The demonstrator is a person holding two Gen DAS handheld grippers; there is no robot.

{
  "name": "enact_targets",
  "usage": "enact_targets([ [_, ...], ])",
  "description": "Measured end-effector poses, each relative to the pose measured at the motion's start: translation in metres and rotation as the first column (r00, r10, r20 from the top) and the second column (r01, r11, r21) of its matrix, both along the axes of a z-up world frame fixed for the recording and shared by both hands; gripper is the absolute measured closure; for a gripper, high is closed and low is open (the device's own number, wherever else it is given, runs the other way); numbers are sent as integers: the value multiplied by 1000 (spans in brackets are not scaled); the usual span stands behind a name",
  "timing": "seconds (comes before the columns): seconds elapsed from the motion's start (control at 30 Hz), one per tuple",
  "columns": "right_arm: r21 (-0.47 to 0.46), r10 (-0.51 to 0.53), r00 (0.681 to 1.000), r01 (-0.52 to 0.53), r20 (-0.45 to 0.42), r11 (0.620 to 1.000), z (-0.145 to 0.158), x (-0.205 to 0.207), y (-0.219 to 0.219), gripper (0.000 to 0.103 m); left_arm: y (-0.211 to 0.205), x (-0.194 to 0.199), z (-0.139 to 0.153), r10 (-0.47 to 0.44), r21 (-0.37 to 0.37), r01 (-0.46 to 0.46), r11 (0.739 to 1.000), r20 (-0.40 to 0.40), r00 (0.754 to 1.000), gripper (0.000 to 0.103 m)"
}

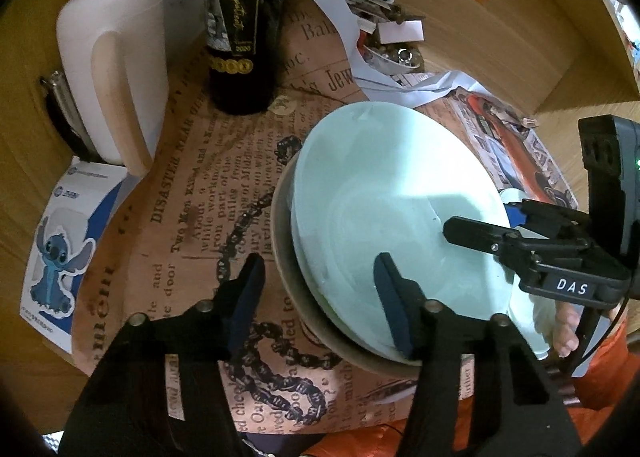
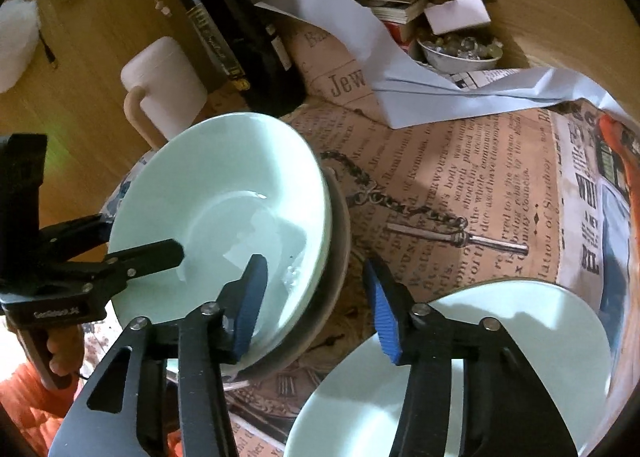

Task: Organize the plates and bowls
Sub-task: 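Grip the rim of the nested bowl and plate stack with both tools, then lift the stack with both tools and carry it over the mint green plate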

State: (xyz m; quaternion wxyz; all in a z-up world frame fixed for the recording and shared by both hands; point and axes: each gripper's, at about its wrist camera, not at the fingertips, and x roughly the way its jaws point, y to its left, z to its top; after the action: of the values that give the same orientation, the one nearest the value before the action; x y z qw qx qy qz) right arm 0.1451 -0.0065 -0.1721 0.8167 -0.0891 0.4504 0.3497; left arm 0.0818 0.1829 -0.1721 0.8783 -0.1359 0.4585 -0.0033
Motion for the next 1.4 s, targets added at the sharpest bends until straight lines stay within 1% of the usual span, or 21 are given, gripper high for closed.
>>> enact_targets([
  [0.1,-6,22,1000,-22,-2,1000,-2,-2,3,66,-2,3,-4,-16,-11,16,1000,-9,1000,56],
  [0.13,-7,28,1000,-28,-4,1000,-2,-3,4,66,-5,3,-5,-30,-11,30,999,-9,1000,57],
  [0.2,-24,24,1000,-24,11,999,-3,-5,6,66,-12,2,-4,-30,36,30,999,-2,1000,57],
  [0.33,-46,17,999,-16,39,999,-2,-9,7,66,-13,2,-3,-22,50,22,998,0,1000,57],
  [0.5,-32,-4,999,5,32,999,-1,-7,7,67,-15,2,-2,5,66,-5,998,3,1000,57],
  [0.67,-19,-19,1000,19,25,1000,1,-7,7,67,-21,2,-1,10,122,-10,992,5,1000,57],
  [0.83,4,-35,999,35,31,999,5,-8,4,67,-21,0,3,16,112,-18,994,22,1000,57],
  [1.13,45,-55,995,52,86,998,24,-17,-3,67,-25,-5,23,23,112,-34,993,104,994,57],
  [1.4,79,-83,988,74,128,994,39,-23,-14,67,-36,-7,36,3,106,-20,994,156,988,57],
])
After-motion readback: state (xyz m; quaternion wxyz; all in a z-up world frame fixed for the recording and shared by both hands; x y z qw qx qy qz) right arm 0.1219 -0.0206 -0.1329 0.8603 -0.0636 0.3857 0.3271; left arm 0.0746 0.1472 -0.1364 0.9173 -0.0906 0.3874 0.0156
